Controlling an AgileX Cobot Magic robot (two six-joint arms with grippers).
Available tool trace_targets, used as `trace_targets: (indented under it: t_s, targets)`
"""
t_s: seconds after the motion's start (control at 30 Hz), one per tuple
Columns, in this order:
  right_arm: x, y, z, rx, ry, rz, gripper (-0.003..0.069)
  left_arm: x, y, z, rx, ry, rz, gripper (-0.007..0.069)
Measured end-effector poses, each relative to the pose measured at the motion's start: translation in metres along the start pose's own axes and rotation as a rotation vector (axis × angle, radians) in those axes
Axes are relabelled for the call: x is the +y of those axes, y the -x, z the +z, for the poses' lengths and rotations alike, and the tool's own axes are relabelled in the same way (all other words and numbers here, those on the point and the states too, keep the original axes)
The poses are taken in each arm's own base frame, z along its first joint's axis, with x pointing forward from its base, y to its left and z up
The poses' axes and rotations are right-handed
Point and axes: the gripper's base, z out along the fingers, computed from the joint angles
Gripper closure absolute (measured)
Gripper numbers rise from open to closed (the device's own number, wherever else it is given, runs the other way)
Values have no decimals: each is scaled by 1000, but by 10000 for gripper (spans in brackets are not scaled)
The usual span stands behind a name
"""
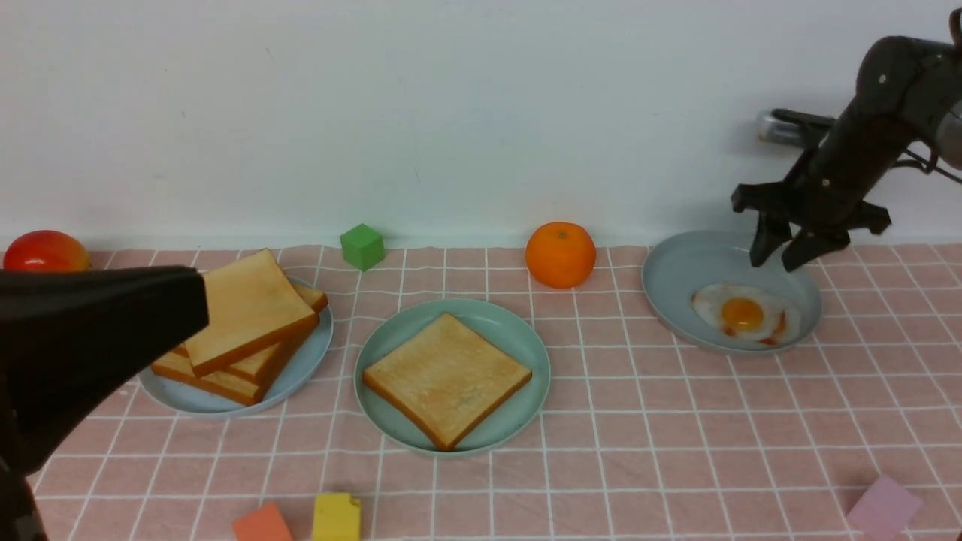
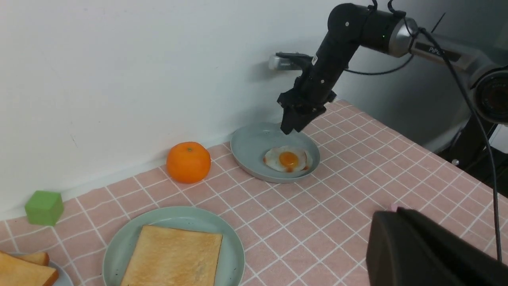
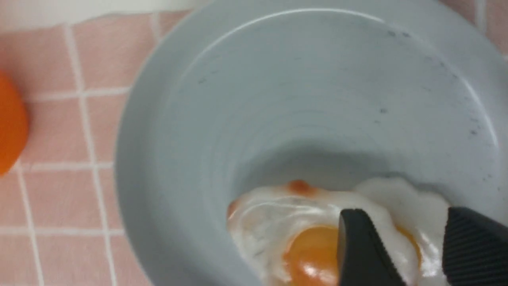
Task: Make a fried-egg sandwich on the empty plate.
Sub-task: Use the right arm to grab a fried egg
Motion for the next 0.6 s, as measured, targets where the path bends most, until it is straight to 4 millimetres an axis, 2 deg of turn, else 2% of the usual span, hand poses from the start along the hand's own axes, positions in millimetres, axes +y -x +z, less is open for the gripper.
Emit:
trace_targets:
  t_s: [0.07,0.1,0.2,0.37,0.6]
  targets:
    - [6,0,2,3,4,-76,340,0,0,0,0,0,0,638]
    - [14,-1,5,9,10,-203,340,0,0,0,0,0,0,638]
    - [20,-3,16,26,29,-376,340,0,0,0,0,1,3,638]
    - [17,-2,34,19,37,-626,340,0,0,1,4,4,8,637]
    - [8,3,33,-32,12,-736,340,1,0,2,3,16,36,637]
